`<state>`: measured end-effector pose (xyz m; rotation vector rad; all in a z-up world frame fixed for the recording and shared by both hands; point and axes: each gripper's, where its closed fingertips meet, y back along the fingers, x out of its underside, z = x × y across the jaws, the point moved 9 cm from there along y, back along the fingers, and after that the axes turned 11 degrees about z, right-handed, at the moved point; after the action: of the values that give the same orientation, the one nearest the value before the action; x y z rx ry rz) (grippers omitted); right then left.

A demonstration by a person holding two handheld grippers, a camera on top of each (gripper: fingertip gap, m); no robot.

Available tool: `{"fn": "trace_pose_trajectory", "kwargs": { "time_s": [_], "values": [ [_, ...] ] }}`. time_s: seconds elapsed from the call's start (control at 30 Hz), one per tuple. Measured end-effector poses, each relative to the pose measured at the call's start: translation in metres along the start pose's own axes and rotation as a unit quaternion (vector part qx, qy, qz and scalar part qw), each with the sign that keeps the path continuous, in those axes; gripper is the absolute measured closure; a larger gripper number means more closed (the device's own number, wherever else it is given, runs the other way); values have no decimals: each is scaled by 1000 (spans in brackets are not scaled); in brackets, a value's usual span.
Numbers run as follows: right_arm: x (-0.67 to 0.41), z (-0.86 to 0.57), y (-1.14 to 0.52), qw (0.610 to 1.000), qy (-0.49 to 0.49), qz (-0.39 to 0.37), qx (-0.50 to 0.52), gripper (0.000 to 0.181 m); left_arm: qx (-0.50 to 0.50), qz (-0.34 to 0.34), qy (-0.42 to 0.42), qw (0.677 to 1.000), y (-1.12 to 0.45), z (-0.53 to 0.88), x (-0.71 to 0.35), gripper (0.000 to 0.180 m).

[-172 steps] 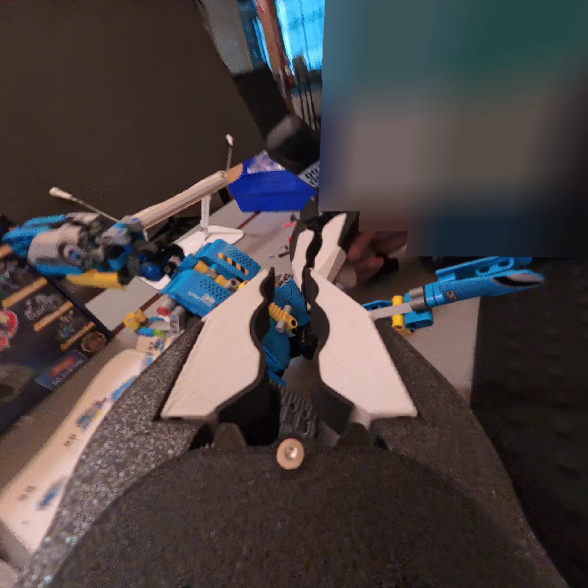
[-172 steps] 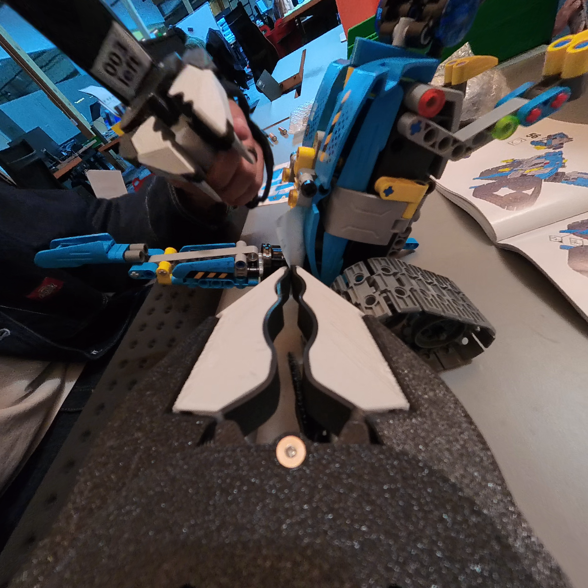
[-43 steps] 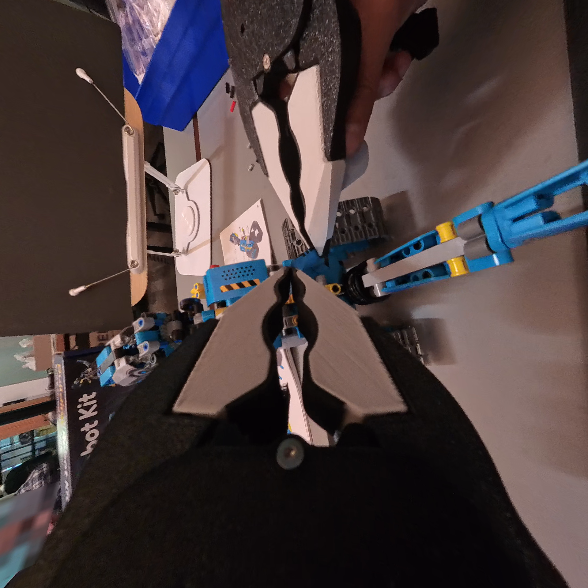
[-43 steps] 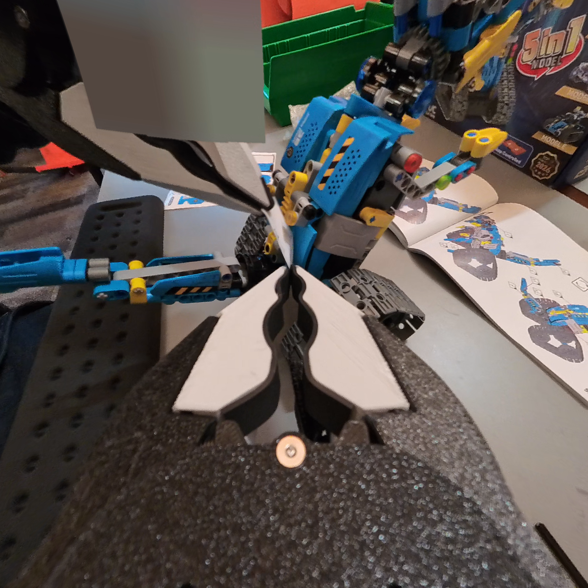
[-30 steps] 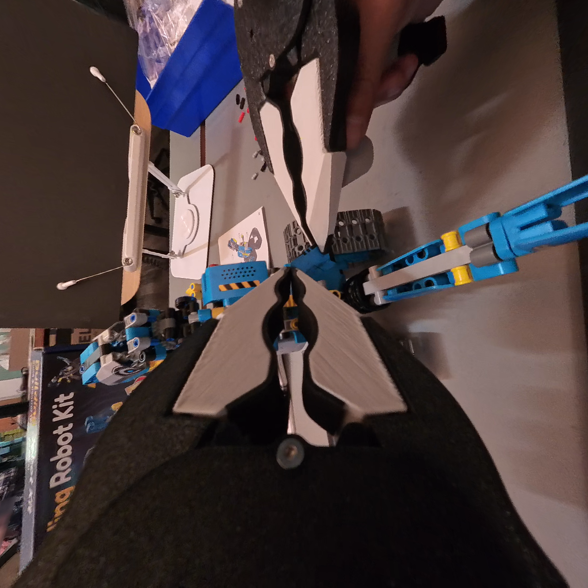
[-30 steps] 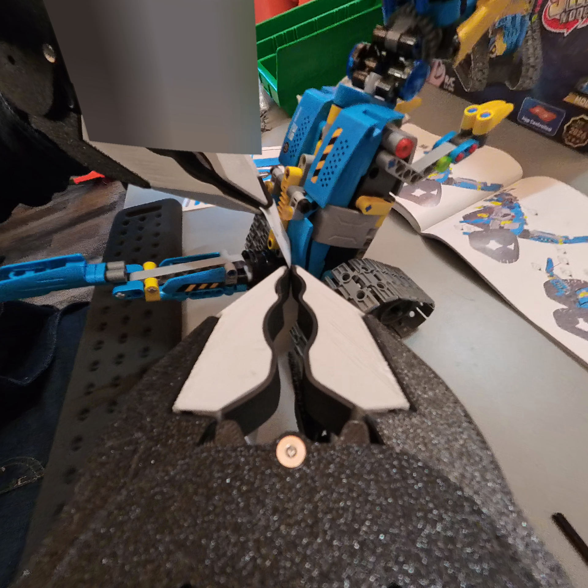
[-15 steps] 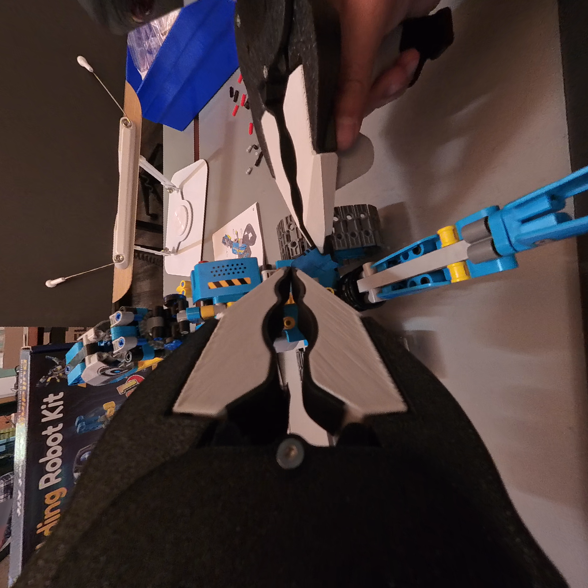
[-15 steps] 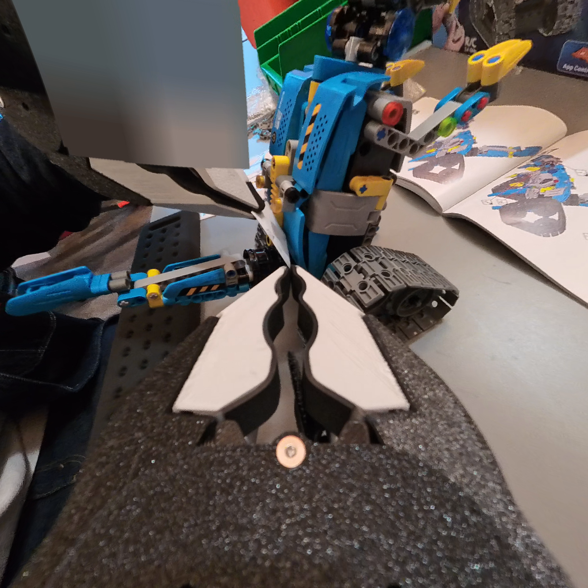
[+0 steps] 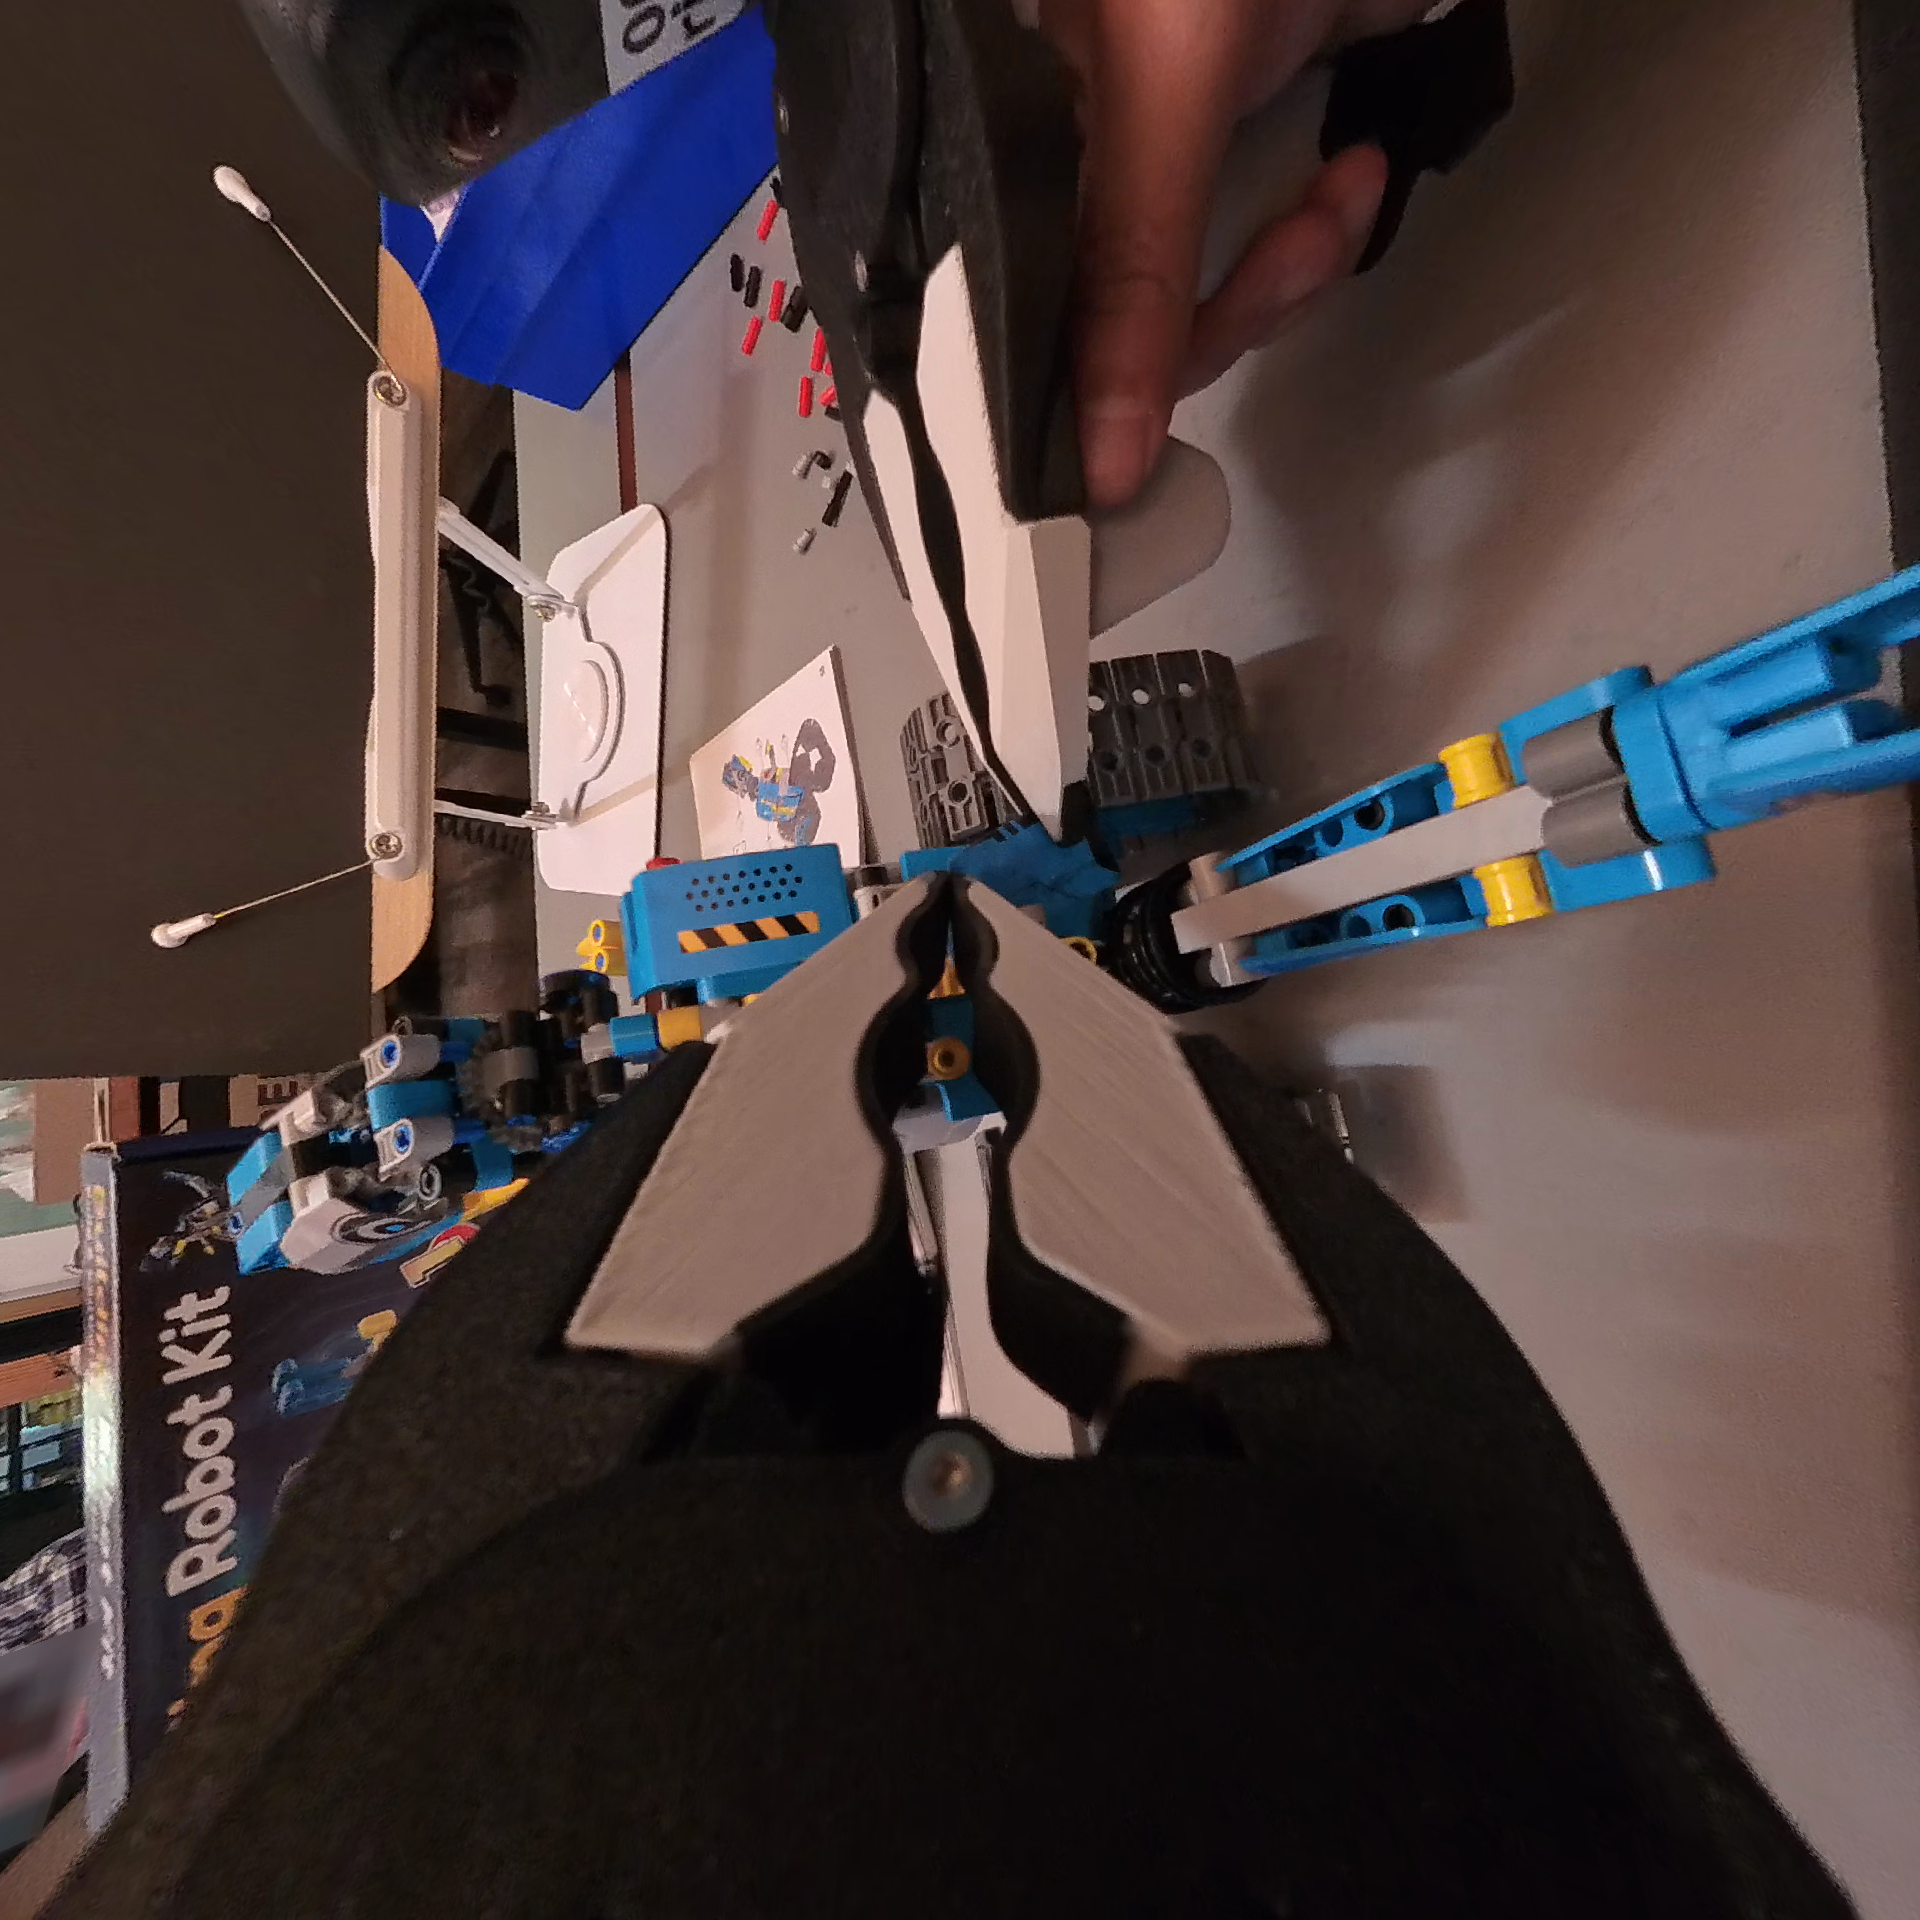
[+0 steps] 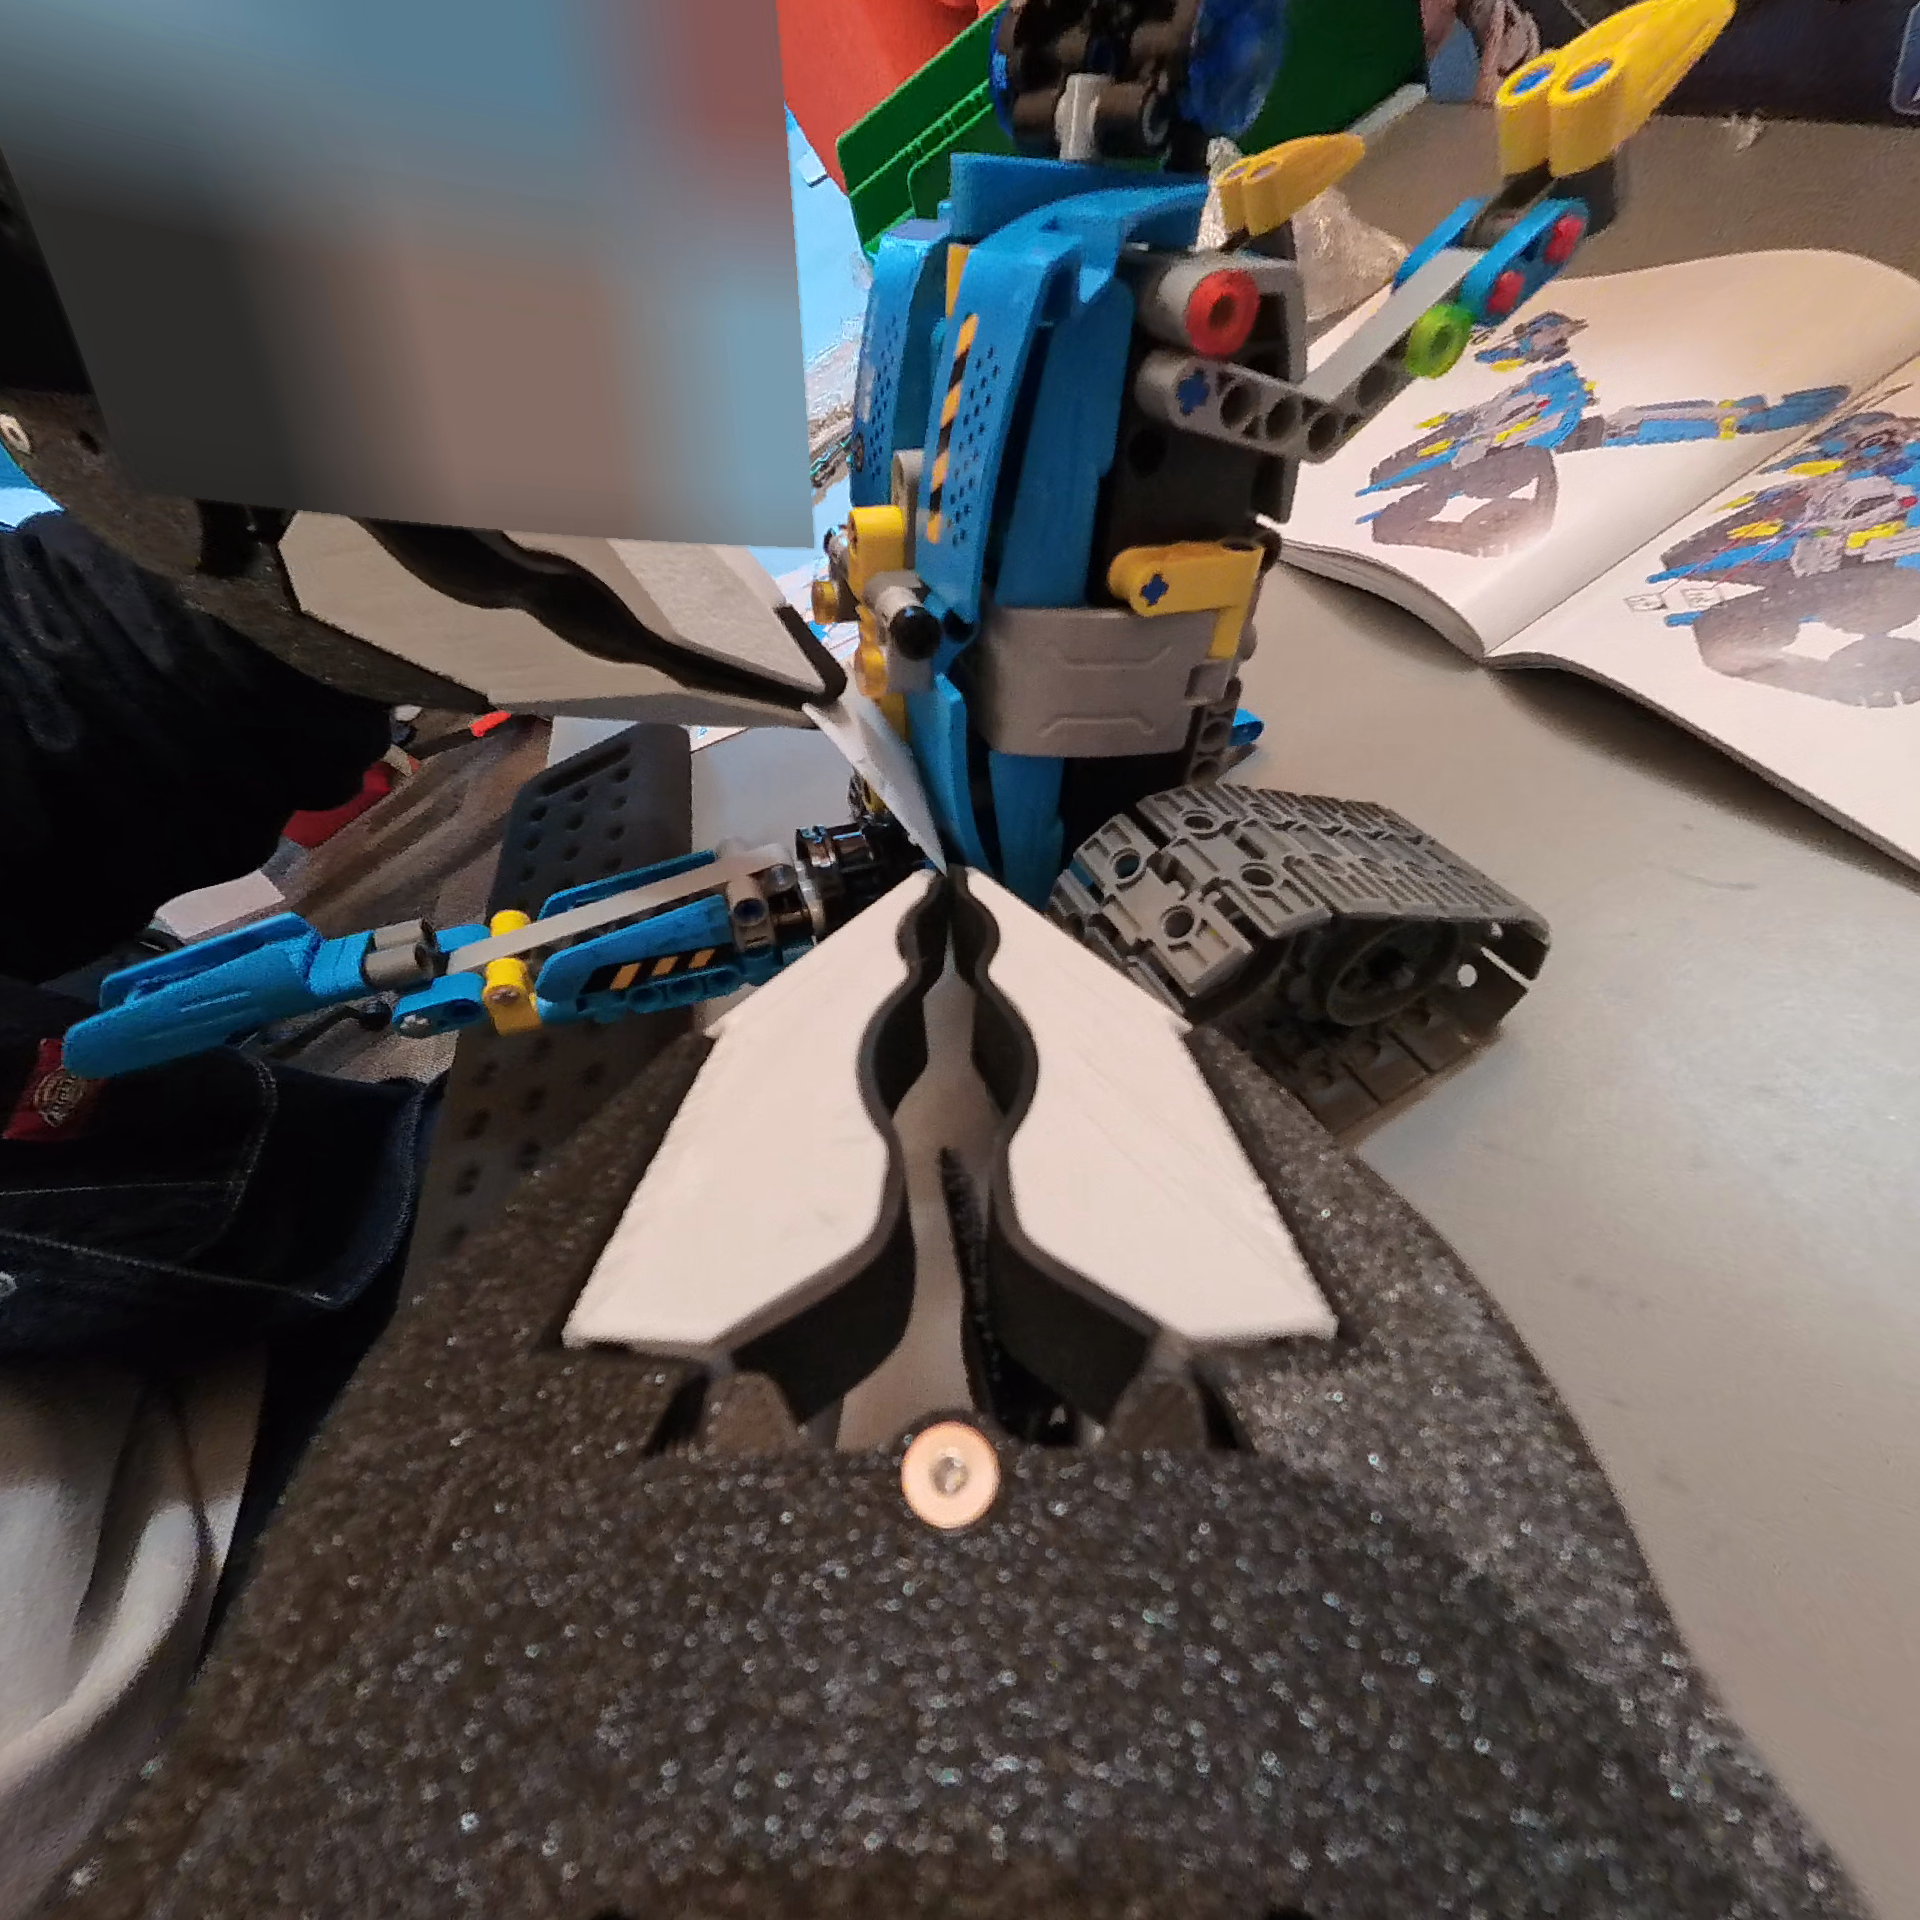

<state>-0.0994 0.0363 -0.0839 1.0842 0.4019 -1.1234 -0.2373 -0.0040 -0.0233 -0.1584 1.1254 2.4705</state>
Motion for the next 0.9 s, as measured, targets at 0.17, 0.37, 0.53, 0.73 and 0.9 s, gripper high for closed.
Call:
{"fn": "trace_pose_trajectory", "kwargs": {
  "time_s": [0.17,0.37,0.53,0.73,0.9],
  "values": [
    [0,1,0,1000,9,0,8,181,4,17,-16,1000,1,1,-3,180],
    [-1,5,-1,998,45,8,37,181,6,32,-26,999,2,0,-6,180],
    [-1,12,-4,995,79,22,56,181,10,43,-36,998,3,1,-8,180],
    [-2,14,-4,991,105,24,85,181,17,57,-46,997,4,2,-11,180],
    [-1,21,-7,978,162,48,126,181,30,72,-47,996,2,1,-13,180]
  ]
}}
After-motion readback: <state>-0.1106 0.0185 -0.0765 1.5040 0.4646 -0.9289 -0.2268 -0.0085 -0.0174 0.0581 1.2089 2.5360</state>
